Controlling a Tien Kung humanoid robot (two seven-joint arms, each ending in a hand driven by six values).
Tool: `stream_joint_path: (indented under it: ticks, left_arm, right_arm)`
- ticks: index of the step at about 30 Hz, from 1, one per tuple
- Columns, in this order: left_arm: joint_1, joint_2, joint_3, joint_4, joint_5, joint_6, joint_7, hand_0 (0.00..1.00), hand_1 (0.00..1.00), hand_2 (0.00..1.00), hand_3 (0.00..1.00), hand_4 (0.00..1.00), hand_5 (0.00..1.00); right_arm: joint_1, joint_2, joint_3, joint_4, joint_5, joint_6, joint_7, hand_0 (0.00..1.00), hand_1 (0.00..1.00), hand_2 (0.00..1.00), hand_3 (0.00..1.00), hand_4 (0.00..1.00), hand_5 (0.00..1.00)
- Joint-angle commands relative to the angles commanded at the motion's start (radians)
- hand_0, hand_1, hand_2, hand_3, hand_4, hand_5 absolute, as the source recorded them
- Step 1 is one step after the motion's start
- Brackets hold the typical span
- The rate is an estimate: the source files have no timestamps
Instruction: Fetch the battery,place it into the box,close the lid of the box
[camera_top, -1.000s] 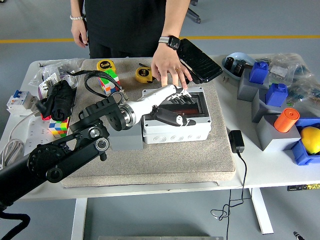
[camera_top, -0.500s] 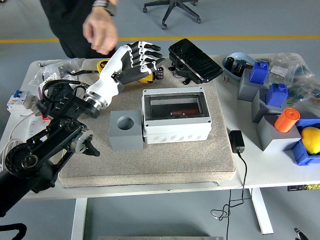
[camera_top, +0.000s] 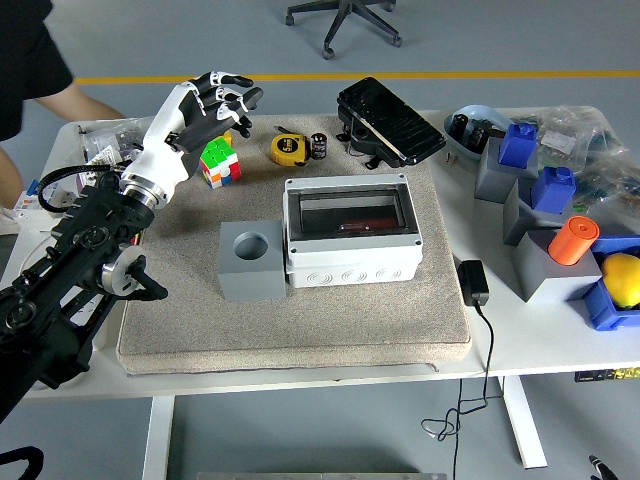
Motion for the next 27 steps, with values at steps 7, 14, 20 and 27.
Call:
stream_joint_path:
  ticks: [7, 14, 20, 27]
  left_arm:
    - [0.017, 0.009, -0.044, -0.006, -0.012, 0.004, 0.001, 0.251, 0.319, 0.444, 0.505, 0.924, 0.297]
    - [0.033, 0.018, -0.076, -0.012, -0.047, 0.013, -0.004, 0.253, 0.324, 0.455, 0.509, 0.930, 0.300]
    - [0.046, 0.029, -0.085, -0.012, -0.071, 0.015, -0.013, 0.255, 0.323, 0.459, 0.511, 0.932, 0.300]
    - [0.064, 0.028, -0.094, -0.016, -0.078, 0.019, -0.012, 0.259, 0.323, 0.459, 0.512, 0.933, 0.300]
  right_arm:
    - [0.011, -0.006, 0.005, 0.001, -0.002, 0.007, 0.000, 0.660, 0.636, 0.641, 0.535, 0.880, 0.436]
    - [0.014, -0.005, 0.004, 0.001, 0.000, 0.013, -0.001, 0.660, 0.636, 0.641, 0.535, 0.880, 0.435]
    - [0.015, -0.003, 0.009, 0.002, -0.004, 0.011, -0.001, 0.659, 0.636, 0.640, 0.535, 0.879, 0.435]
    - [0.012, -0.001, 0.007, 0.002, -0.005, 0.011, 0.000, 0.660, 0.635, 0.640, 0.535, 0.879, 0.434]
